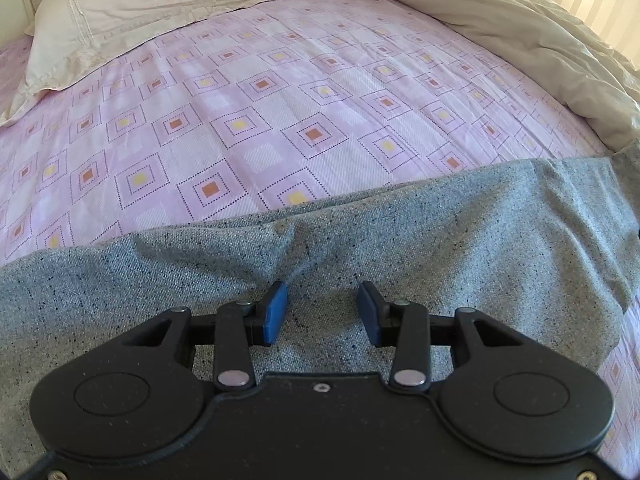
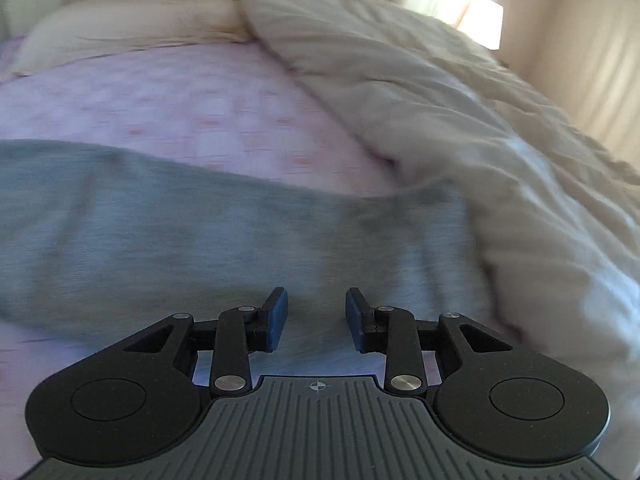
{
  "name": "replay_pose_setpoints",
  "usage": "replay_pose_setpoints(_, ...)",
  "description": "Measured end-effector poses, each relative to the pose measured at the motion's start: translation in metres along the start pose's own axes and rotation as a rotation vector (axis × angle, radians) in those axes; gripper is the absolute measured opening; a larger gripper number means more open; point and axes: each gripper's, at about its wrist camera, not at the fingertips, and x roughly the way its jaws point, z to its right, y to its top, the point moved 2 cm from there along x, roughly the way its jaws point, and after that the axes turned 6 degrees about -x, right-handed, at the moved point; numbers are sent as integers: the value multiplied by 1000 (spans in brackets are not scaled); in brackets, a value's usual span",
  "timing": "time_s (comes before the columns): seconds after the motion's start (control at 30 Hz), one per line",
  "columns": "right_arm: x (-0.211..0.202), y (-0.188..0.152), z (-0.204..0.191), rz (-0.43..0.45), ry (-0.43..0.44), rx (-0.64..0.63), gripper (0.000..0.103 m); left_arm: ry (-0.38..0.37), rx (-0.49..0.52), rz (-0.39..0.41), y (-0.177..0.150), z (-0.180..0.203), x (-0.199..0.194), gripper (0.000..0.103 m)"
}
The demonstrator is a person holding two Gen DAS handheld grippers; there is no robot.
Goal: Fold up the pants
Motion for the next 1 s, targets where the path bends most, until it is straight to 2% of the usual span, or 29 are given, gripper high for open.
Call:
replay_pose_setpoints(0.1,28,6,51,-11,-56,199,30,1,3,3,0,1,0,49)
replay_pose_setpoints(0.13,35,9,62,-27,-123,209,37,-1,2,2,0,1,0,49)
replay_pose_setpoints(0.17,40,12,68,-37,-144,199,46,-2,1,0,0,0,1,49)
replay_pose_setpoints(0.23,39,12,75,-42,-139,218,46,-3,1,0,0,0,1,50)
replay_pose_setpoints(0.3,17,10,71,26,-137,254,46,-2,4,3,0,0,1,50)
replay_pose_setpoints(0.37,-8,2,65,82,-92,302,48,-2,6,8,-1,0,0,50)
replay_pose_setpoints(0.43,-25,-9,57,93,-25,339,48,0,11,8,-1,1,0,50)
replay_pose_setpoints(0.57,-42,-21,47,52,83,407,48,19,26,-23,0,2,-7,49)
replay_pose_setpoints(0.67,-47,-31,40,16,144,490,48,1,11,-33,-7,-1,-26,46)
replay_pose_setpoints(0.8,-44,-44,41,1,194,613,50,-17,11,-29,-30,-5,-52,46)
replay_pose_setpoints(0.9,-38,-55,48,5,245,767,54,-52,6,-88,-56,-9,-58,46)
replay_pose_setpoints(0.97,-34,-60,53,19,255,850,56,-29,39,-121,-76,-9,-55,47)
replay_pose_setpoints(1.0,-31,-62,56,25,254,886,57,-7,72,-109,-84,-9,-54,49)
